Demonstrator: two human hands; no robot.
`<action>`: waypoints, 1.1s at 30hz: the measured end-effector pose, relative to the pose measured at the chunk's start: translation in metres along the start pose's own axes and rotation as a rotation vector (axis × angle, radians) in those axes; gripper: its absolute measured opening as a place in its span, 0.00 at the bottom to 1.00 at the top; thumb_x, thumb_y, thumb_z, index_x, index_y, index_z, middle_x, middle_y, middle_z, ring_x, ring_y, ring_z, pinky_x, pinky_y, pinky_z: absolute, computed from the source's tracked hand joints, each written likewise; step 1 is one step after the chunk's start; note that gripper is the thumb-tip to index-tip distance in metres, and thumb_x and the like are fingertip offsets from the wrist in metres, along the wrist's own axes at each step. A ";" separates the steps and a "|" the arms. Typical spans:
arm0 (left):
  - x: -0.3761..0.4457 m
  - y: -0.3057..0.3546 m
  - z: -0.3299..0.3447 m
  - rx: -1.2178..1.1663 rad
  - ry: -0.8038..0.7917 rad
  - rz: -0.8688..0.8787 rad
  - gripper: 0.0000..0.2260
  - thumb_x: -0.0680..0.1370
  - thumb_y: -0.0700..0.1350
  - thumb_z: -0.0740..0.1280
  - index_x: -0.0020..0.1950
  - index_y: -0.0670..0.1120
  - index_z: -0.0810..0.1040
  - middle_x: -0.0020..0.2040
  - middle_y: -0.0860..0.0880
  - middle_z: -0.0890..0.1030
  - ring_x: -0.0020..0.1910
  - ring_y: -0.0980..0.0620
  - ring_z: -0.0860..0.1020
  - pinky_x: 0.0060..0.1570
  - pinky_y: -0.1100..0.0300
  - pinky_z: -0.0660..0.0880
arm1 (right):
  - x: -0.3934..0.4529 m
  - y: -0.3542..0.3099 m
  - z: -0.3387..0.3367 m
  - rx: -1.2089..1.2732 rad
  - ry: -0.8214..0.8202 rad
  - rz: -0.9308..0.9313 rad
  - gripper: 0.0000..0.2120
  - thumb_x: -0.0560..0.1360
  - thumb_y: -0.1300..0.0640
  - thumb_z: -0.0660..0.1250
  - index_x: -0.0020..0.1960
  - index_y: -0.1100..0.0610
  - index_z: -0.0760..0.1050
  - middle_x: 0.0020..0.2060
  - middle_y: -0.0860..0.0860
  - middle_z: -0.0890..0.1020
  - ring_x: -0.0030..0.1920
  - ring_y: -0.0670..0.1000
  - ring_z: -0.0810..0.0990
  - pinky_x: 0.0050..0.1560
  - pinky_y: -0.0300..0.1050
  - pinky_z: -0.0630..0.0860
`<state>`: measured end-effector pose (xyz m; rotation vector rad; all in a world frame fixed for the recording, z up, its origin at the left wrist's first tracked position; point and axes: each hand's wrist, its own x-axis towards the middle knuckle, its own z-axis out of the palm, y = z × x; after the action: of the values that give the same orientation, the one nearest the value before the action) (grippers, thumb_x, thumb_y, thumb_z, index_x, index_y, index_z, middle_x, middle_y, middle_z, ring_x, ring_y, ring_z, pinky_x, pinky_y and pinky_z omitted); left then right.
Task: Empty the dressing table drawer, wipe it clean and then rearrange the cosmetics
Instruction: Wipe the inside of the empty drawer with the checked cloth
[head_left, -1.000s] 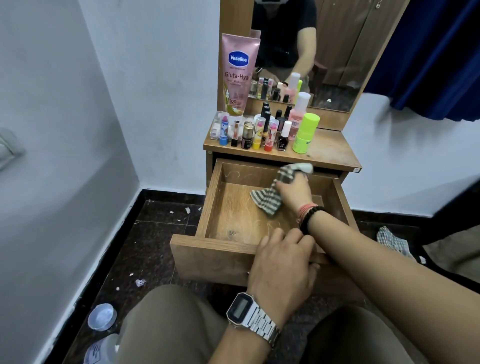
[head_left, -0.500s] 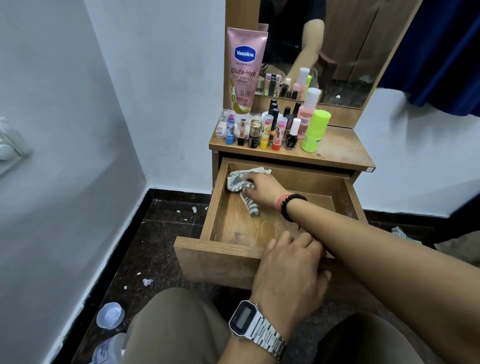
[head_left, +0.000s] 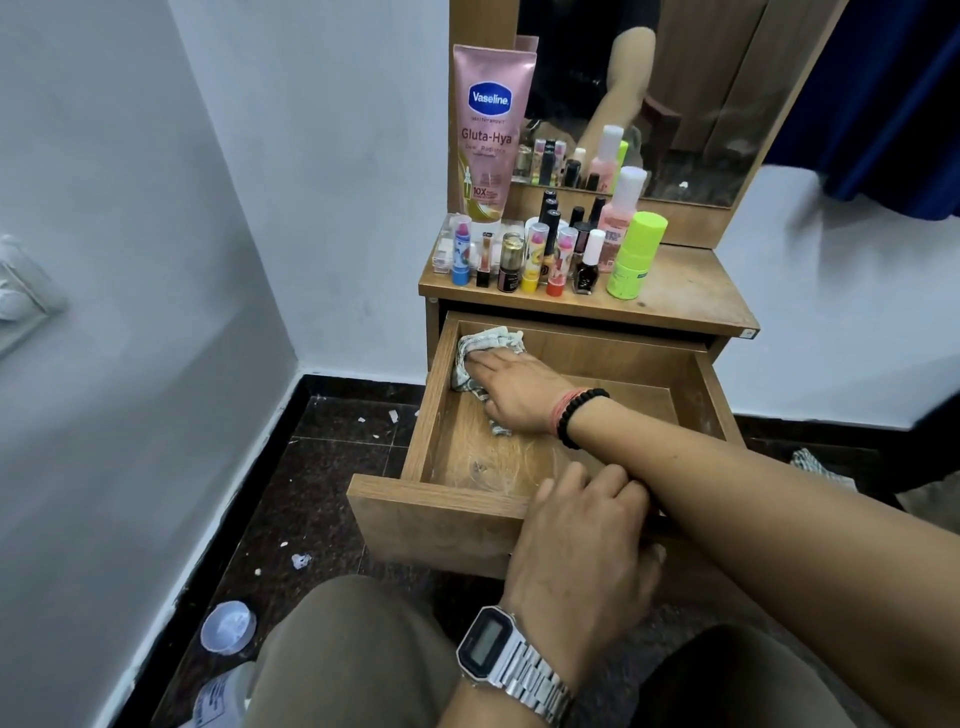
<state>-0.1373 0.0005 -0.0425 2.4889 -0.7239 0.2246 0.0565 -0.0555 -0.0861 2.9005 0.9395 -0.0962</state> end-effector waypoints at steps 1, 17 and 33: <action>0.000 0.000 0.000 0.001 0.000 -0.003 0.09 0.76 0.54 0.62 0.51 0.50 0.72 0.52 0.53 0.72 0.51 0.49 0.67 0.49 0.54 0.63 | 0.001 0.000 -0.001 0.009 -0.012 0.002 0.29 0.78 0.54 0.58 0.77 0.59 0.57 0.77 0.54 0.60 0.75 0.54 0.58 0.74 0.48 0.56; 0.000 -0.001 0.000 0.006 -0.009 0.011 0.09 0.76 0.53 0.62 0.51 0.49 0.73 0.53 0.52 0.73 0.54 0.49 0.68 0.51 0.54 0.65 | -0.011 -0.002 0.011 -0.248 0.121 0.036 0.33 0.78 0.46 0.55 0.78 0.59 0.51 0.78 0.53 0.53 0.76 0.54 0.53 0.73 0.55 0.51; -0.001 0.000 0.001 0.042 -0.025 0.022 0.07 0.74 0.52 0.62 0.49 0.51 0.69 0.51 0.53 0.72 0.51 0.50 0.68 0.50 0.54 0.66 | -0.006 -0.008 -0.011 1.794 0.131 0.596 0.16 0.83 0.58 0.53 0.64 0.62 0.73 0.56 0.58 0.79 0.56 0.54 0.77 0.59 0.49 0.74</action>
<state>-0.1377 0.0004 -0.0433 2.5290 -0.7642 0.2195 0.0470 -0.0512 -0.0750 4.5159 -0.5696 -1.2821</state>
